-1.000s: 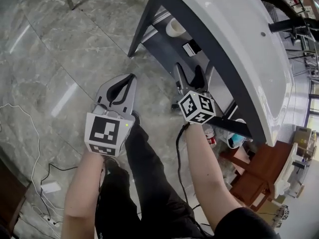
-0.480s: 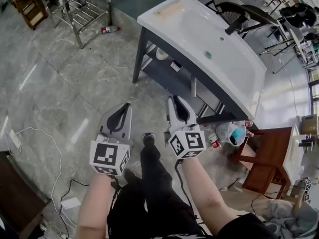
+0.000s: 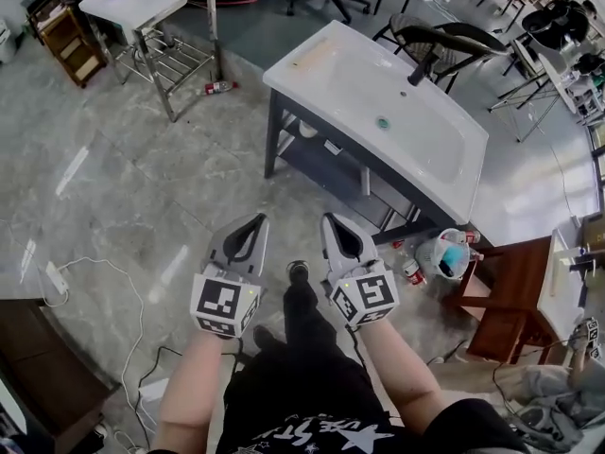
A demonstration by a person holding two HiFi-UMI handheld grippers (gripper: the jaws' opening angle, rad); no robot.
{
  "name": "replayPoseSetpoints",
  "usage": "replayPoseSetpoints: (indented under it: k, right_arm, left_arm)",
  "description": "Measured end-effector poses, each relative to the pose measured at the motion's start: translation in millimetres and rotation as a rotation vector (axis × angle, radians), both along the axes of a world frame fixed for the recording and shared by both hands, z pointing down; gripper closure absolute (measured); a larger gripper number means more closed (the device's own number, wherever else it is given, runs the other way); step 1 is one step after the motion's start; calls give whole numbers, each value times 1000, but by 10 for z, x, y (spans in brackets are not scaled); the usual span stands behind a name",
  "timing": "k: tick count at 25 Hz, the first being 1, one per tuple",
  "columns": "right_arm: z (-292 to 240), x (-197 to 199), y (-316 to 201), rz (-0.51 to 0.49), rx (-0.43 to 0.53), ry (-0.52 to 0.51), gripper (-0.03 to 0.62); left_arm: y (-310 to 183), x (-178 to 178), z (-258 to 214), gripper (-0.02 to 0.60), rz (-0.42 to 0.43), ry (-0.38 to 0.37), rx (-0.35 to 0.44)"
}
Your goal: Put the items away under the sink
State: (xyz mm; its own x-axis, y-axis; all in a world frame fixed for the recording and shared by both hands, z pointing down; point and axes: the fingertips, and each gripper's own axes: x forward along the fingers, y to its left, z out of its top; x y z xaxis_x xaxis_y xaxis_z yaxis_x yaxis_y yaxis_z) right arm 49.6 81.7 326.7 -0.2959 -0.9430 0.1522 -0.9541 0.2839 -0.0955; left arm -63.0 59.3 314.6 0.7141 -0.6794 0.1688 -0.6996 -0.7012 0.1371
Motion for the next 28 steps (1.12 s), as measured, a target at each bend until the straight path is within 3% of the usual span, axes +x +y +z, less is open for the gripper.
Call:
replayPoseSetpoints:
  k: [6, 11, 19, 24, 28]
  right_arm:
    - [-268, 149, -270, -11, 3, -18, 591]
    - [-435, 545, -750, 19, 21, -44, 591]
    - [-415, 1133, -1561, -5, -48, -112, 591]
    - [-433, 1213, -2036, -32, -46, -130, 589]
    - [-367, 1174, -2275, -65, -110, -211, 588]
  left_arm:
    - [-251, 113, -274, 572, -30, 32, -17]
    - [-721, 378, -434, 572, -34, 9, 3]
    - [-1404, 789, -622, 572, -90, -8, -4]
    - [-1671, 882, -522, 572, -149, -10, -30]
    - [-1863, 939, -451, 572, -151, -10, -51]
